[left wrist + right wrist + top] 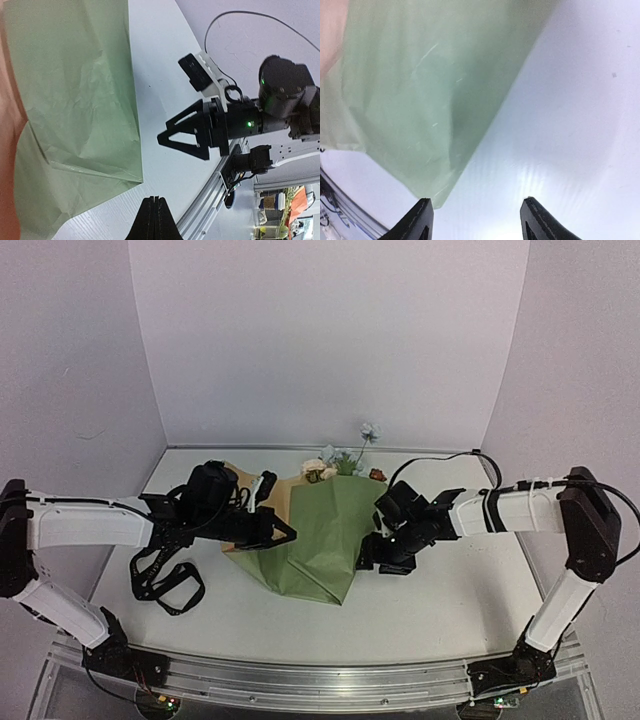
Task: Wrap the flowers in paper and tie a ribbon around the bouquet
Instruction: Fold the 2/3-folded wrapping paper at the center of the board.
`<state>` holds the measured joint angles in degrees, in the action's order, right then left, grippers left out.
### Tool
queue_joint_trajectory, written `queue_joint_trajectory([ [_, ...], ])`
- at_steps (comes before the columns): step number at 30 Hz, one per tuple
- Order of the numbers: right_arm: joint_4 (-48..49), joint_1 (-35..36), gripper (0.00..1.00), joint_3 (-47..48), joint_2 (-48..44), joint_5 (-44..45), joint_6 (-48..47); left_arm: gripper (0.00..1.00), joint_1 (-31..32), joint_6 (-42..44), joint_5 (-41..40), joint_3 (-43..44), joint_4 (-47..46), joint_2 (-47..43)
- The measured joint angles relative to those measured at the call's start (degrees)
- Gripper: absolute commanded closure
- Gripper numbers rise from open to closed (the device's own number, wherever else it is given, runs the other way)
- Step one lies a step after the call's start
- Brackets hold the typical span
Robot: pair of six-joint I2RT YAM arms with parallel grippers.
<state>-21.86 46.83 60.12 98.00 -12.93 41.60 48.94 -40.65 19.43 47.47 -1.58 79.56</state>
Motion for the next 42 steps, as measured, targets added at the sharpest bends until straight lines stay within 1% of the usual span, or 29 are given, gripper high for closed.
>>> queue_joint_trajectory([
  [1,0.34,-1.38,0.44,-0.25,0.16,-0.19,0.5,1.0,0.41,0.38,0.46,1.14,0.01,1.49],
  [4,3.75,-4.8,0.43,-0.26,1.85,-1.55,2.49,1.0,1.58,1.37,1.64,4.33,-0.01,5.96],
  [5,5.03,-5.67,0.43,-0.26,2.69,-1.95,3.17,0.96,1.84,1.55,1.65,5.15,0.05,7.07],
  [6,5.84,-6.18,0.43,-0.26,3.44,-2.29,3.64,0.9,2.12,1.62,1.02,5.71,0.41,7.69],
  [7,6.42,-6.45,0.43,-0.26,4.07,-2.62,4.13,0.8,2.37,1.17,-1.22,5.89,1.4,7.79],
  [9,7.47,-6.52,0.43,-0.26,5.13,-3.54,4.98,0.7,2.08,-1.08,-5.75,5.79,4.44,6.7],
  [11,8.21,-6.36,0.43,-0.26,5.66,-4.31,5.44,0.59,0.49,-4.29,-9.89,4.59,7.69,4.01],
  [15,9.45,-6.28,0.46,-0.26,5.92,-4.99,6.05,0.52,-4.25,-12.19,-17.76,-2.17,14.38,-6.49],
  [19,10.74,-6.24,0.47,-0.47,5.92,-5.05,6.33,0.5,-7.11,-20.61,-20.91,-12.86,19.08,-18.38],
  [21,11.32,-6.11,0.48,-0.93,5.92,-5.02,6.34,0.49,-7.45,-23.97,-21.16,-17.64,20.49,-21.69],
  [24,11.46,-5.88,0.48,-1.61,5.92,-4.96,6.31,0.49,-7.48,-28.43,-20.92,-24.13,19.7,-24.29],
  [28,11.52,-5.63,0.5,-2.15,5.92,-4.95,6.27,0.48,-7.75,-31.96,-20.67,-29.21,14.92,-24.85],
  [30,11.53,-5.5,0.5,-2.19,5.92,-4.94,6.27,0.48,-7.98,-32.85,-20.68,-30.69,10.19,-24.63],
  [36,11.55,-5.27,0.51,-2.19,5.92,-4.93,6.26,0.55,-9.14,-33.54,-20.6,-32.91,-2.08,-22.65],
  [39,11.55,-5.27,0.52,-2.19,5.92,-4.93,6.26,0.56,-9.81,-33.7,-20.6,-33.05,-5.2,-21.08],
  [42,11.55,-5.27,0.52,-2.19,5.92,-4.93,6.26,0.57,-10.02,-33.95,-20.6,-33.03,-6.31,-19.82],
])
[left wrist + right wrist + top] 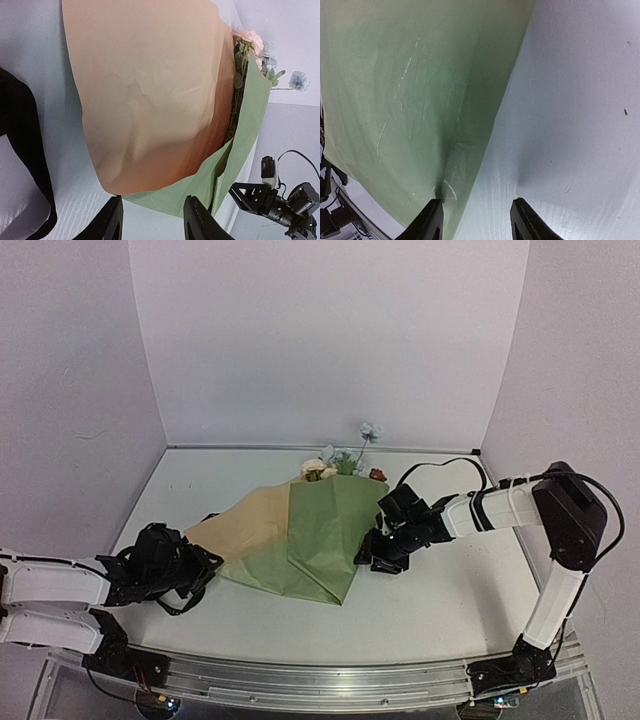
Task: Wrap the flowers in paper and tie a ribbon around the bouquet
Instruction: Fold the 2/3-folded wrapping paper at the center of the board.
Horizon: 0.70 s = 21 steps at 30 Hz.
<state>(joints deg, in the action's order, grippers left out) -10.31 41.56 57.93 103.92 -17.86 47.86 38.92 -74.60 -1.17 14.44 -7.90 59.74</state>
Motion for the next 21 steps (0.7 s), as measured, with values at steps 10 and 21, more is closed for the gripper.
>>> queue_joint_trajectory([
  [10,0.04,0.0,0.53,0.0,0.0,-0.01,-0.02,0.55,-0.05,-0.73,0.06,0.0,-1.1,4.57],
  [21,0.22,0.0,0.54,0.0,0.0,-0.03,0.0,0.64,-1.35,-0.78,1.65,0.0,-6.37,8.88],
])
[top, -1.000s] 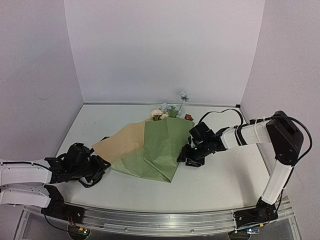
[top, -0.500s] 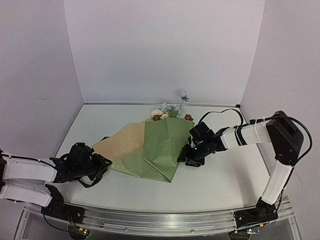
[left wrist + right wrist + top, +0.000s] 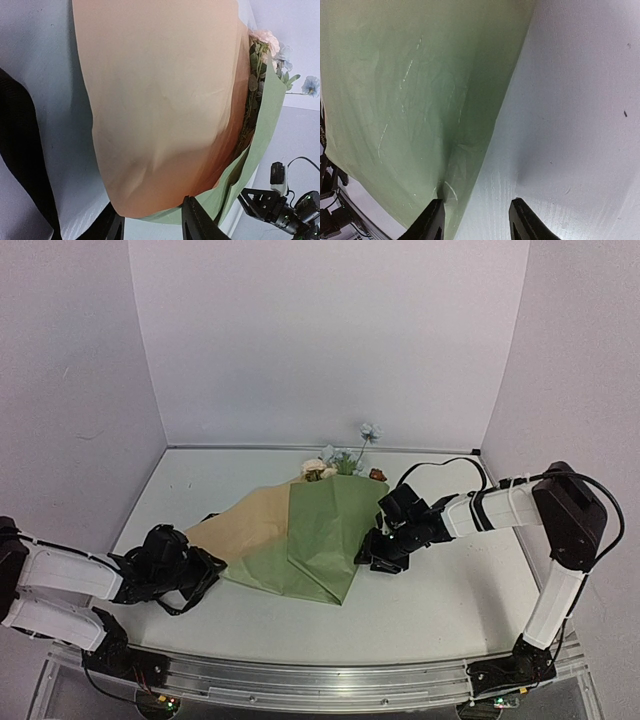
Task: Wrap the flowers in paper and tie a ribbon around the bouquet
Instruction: Fold the 2/3-folded wrapping paper at the center of the board.
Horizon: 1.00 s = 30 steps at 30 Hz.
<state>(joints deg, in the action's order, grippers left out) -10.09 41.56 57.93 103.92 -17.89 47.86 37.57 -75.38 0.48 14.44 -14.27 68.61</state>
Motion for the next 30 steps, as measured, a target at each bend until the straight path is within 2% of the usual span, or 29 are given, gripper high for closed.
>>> queue_joint_trajectory([
  [5,0.0,0.0,0.54,0.0,0.01,0.0,0.0,0.75,-0.45,-0.2,1.01,-0.2,-3.24,1.45],
  [12,0.0,0.0,0.54,0.02,0.06,0.0,-0.01,0.99,-0.66,0.37,1.46,-0.76,-4.99,2.07],
  [19,-0.04,0.0,0.54,0.73,1.25,0.0,-0.06,1.0,-0.66,7.25,1.73,1.77,-1.95,0.45],
  [25,-0.75,0.33,0.54,2.71,2.91,0.05,-0.44,1.0,-0.2,17.42,4.29,8.68,0.68,-1.83],
  [30,-1.59,1.69,0.54,5.66,4.31,0.28,-0.96,1.0,3.03,24.01,6.44,14.06,2.04,-0.32],
])
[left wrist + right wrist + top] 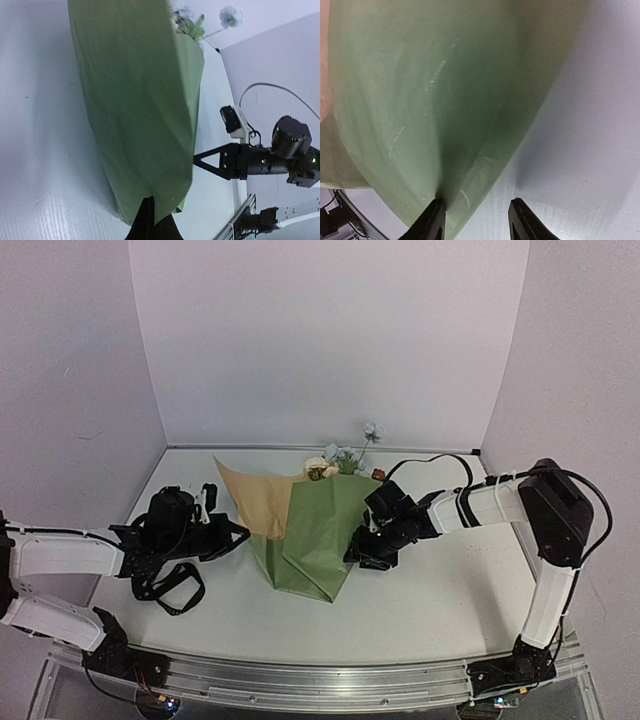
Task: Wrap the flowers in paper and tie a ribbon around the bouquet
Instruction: Fold the 2/3-folded wrapping paper at the center of the board.
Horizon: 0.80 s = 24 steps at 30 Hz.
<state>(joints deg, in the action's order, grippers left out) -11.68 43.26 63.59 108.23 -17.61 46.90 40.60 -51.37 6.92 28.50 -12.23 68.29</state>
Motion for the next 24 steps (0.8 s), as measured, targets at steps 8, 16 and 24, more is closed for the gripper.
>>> queue_joint_trajectory([
  [8,-0.97,1.23,0.55,2.92,2.15,0.28,-0.34,1.0,7.78,7.77,3.98,9.81,1.37,10.63],
  [16,-1.71,1.53,0.51,3.15,2.64,0.4,-0.33,1.0,11.83,11.95,9.38,18.31,3.09,22.51],
  [24,-1.48,1.8,0.44,-5.66,-5.48,2.34,-0.3,1.0,13.14,14.38,13.66,26.11,5.72,32.02],
])
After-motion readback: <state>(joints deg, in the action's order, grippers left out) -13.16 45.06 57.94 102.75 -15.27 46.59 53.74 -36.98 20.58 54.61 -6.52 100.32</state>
